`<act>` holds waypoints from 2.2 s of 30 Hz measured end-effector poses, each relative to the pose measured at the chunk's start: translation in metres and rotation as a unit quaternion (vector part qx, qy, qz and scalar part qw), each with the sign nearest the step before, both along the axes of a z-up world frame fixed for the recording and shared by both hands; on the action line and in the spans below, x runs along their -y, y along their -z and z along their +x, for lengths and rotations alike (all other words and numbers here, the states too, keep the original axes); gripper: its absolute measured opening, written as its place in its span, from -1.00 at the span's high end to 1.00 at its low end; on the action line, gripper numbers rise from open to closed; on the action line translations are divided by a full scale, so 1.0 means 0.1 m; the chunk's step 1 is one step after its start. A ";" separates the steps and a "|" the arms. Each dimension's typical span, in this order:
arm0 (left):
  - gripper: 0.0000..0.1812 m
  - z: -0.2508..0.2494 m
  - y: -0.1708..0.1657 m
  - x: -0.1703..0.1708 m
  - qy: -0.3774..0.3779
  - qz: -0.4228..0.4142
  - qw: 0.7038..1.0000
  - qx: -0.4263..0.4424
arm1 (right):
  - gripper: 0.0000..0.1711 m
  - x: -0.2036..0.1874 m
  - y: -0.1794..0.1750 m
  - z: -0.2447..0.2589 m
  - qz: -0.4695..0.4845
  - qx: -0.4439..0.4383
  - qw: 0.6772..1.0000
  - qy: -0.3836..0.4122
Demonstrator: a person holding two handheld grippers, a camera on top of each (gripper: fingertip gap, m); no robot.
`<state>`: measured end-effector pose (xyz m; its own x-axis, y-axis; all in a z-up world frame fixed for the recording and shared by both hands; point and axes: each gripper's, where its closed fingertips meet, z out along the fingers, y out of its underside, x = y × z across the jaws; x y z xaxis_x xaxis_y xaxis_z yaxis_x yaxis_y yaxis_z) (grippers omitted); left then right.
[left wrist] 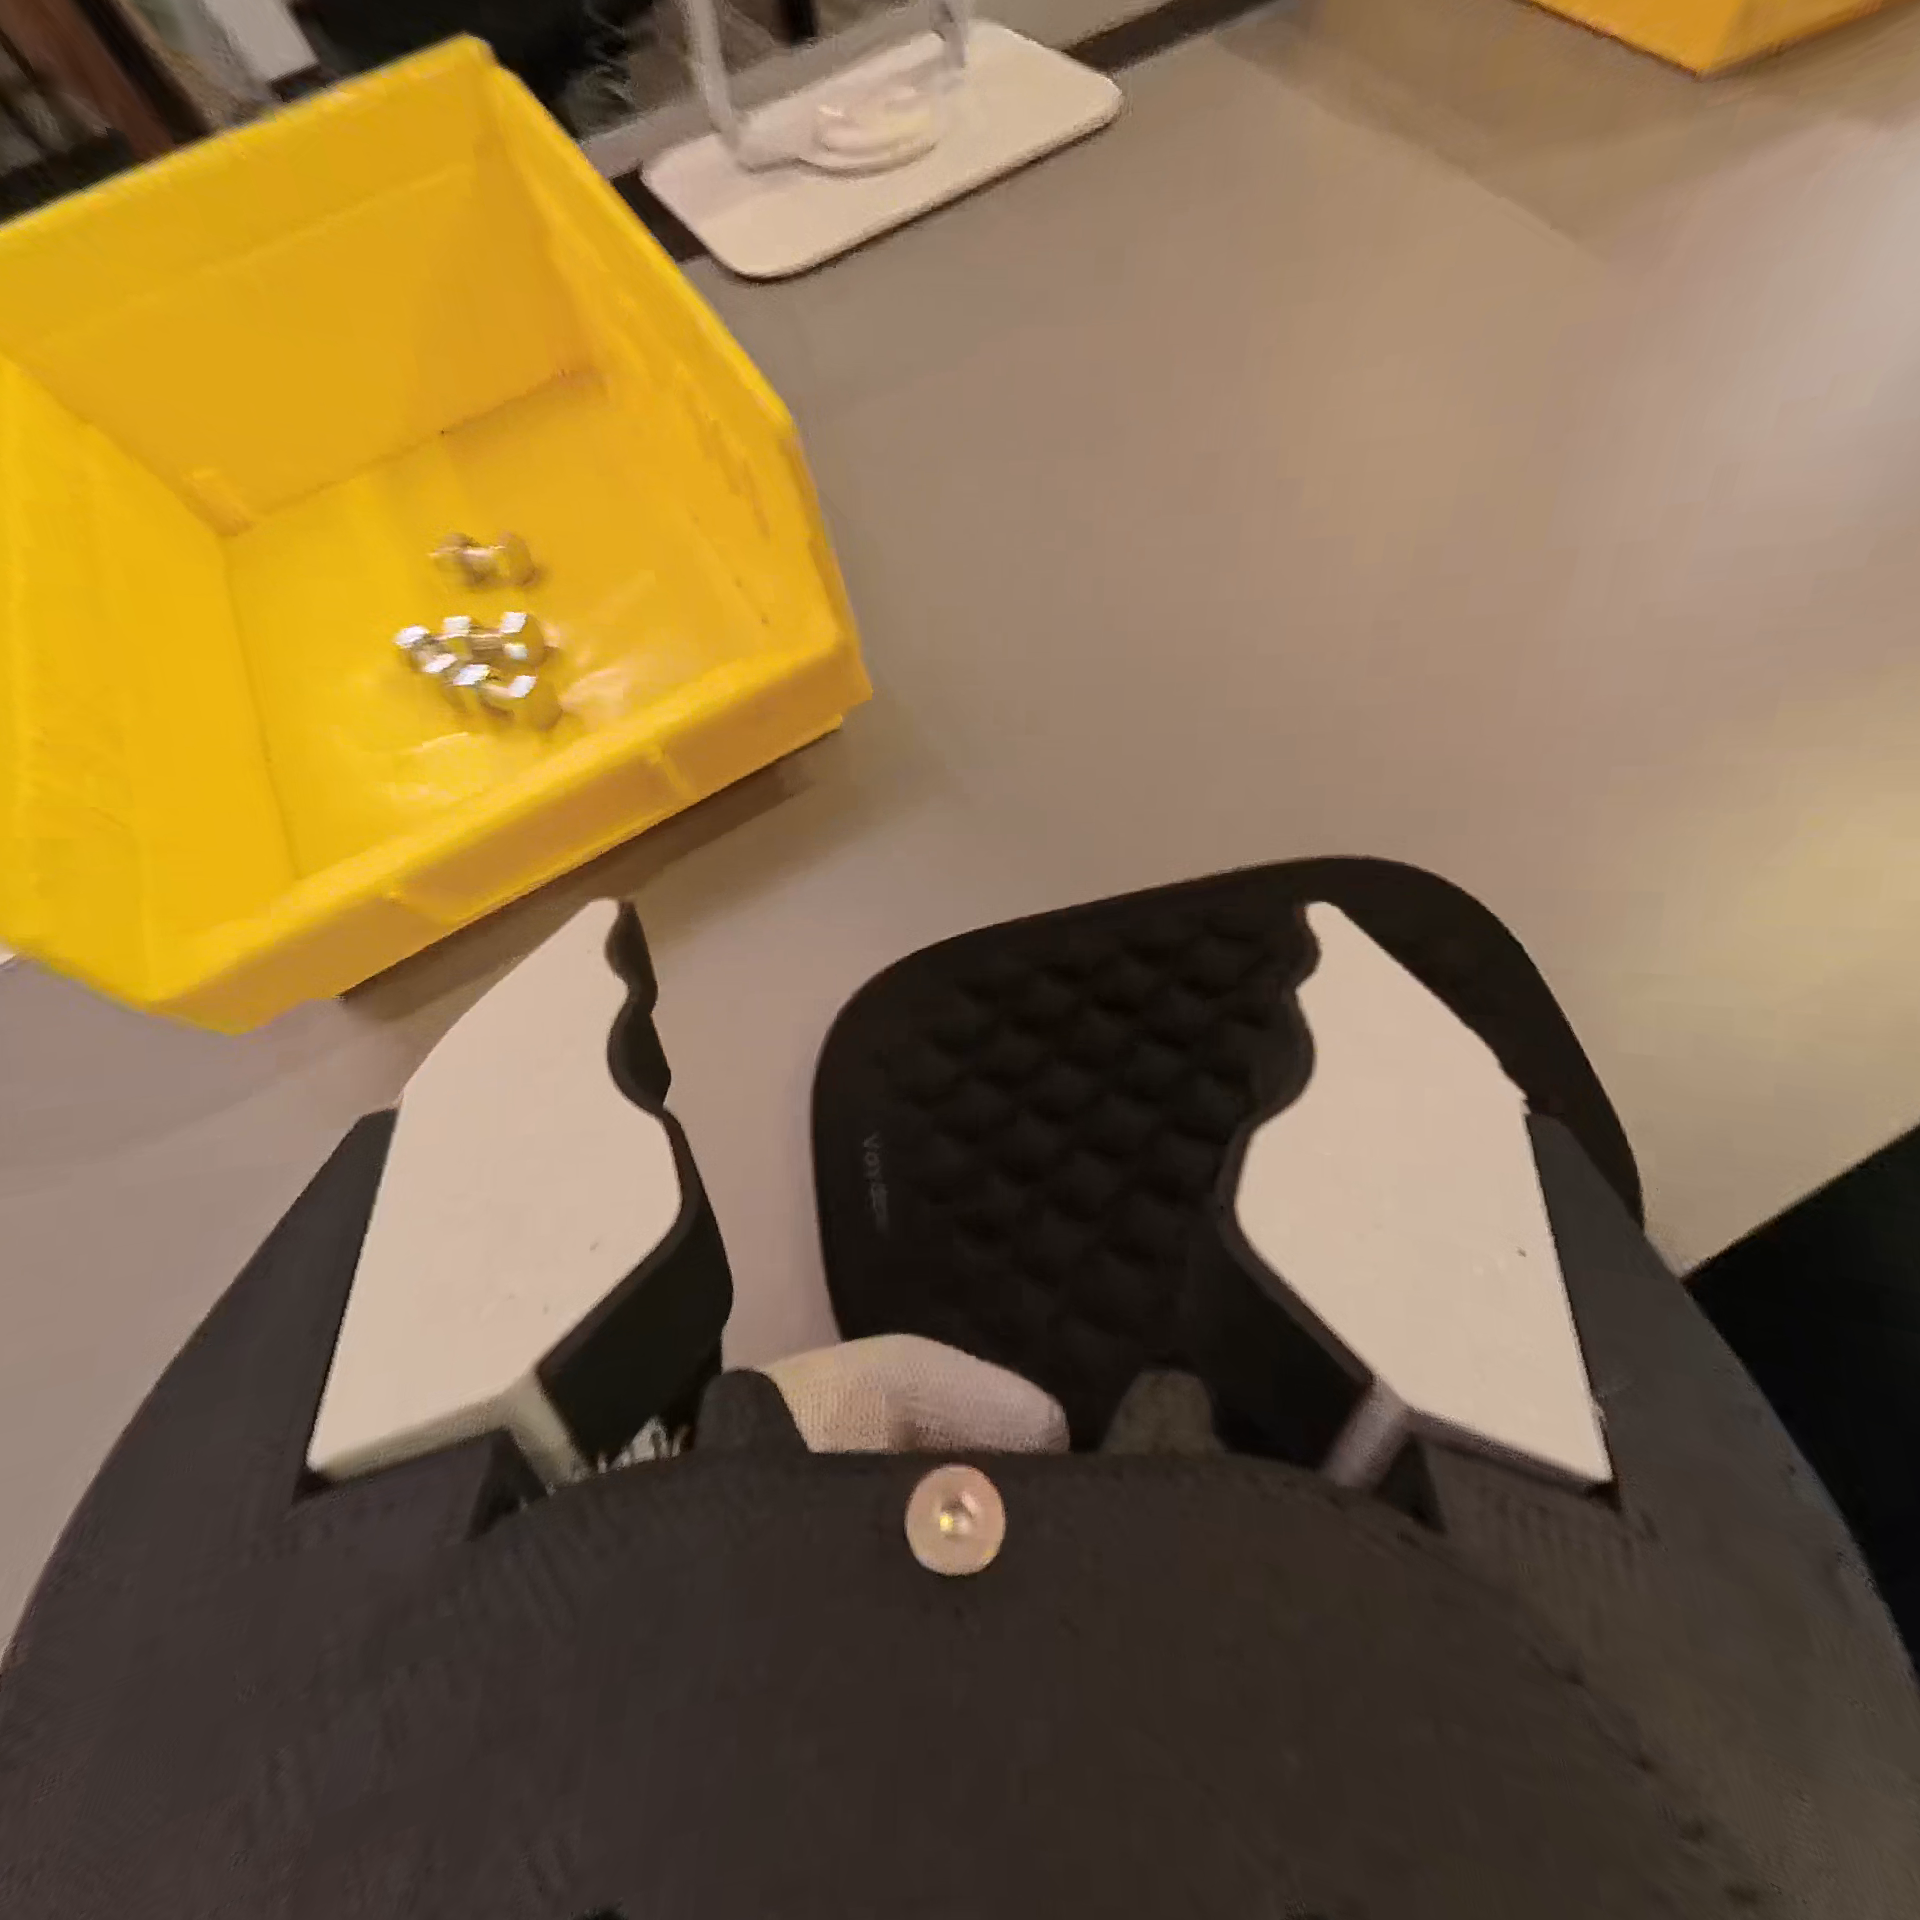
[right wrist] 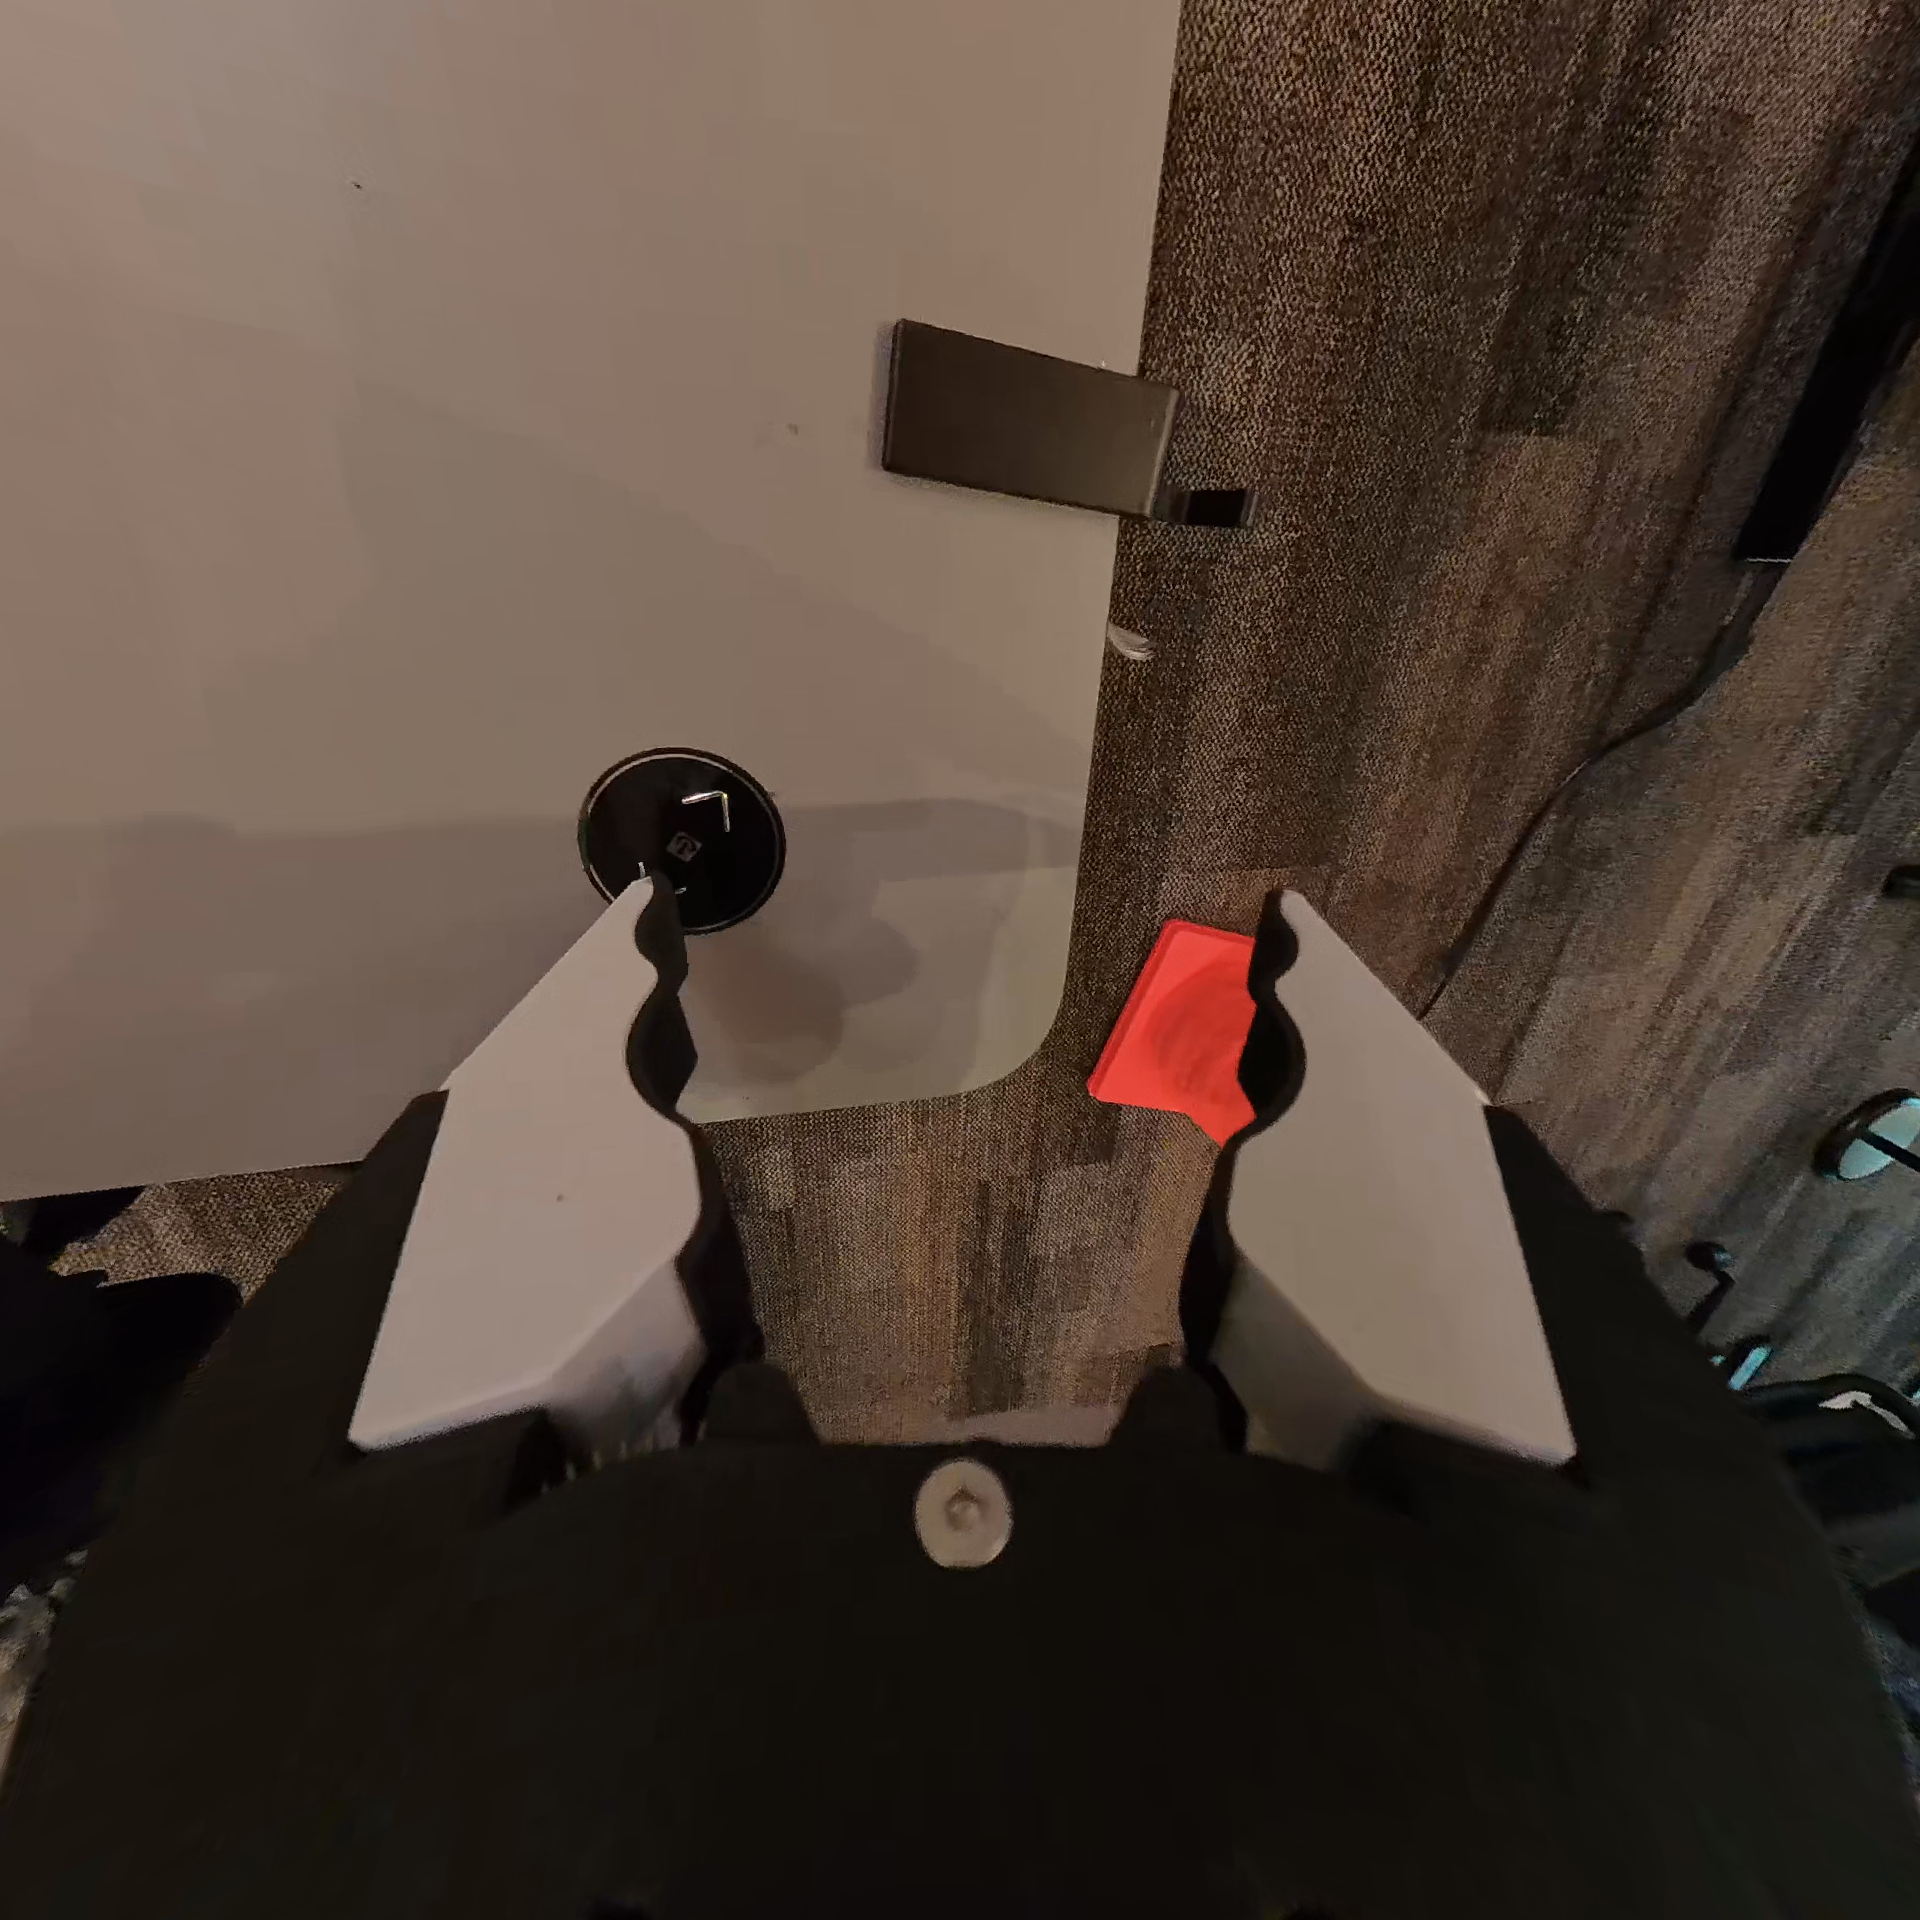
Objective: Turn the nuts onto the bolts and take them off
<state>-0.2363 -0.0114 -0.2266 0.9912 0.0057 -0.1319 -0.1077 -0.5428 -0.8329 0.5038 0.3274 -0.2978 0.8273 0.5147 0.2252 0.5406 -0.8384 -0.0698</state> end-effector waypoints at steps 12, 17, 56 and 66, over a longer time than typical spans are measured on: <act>-0.41 0.83 0.33 -0.48 0.369 -0.013 0.912 -0.180 | -0.14 0.02 -0.17 -0.05 0.000 0.030 1.000 0.009; -0.44 0.87 0.39 -0.52 0.420 -0.075 0.894 -0.134 | -0.07 0.05 -0.22 -0.07 -0.004 0.016 1.000 0.018; -0.63 0.68 0.05 -0.43 0.170 -0.208 0.961 -0.069 | 0.17 0.09 -0.68 -0.15 -0.048 -0.001 0.998 0.033; -0.63 0.50 -0.06 -0.63 0.055 -0.233 0.970 -0.051 | 0.12 0.09 -0.80 -0.13 -0.051 -0.018 0.997 0.045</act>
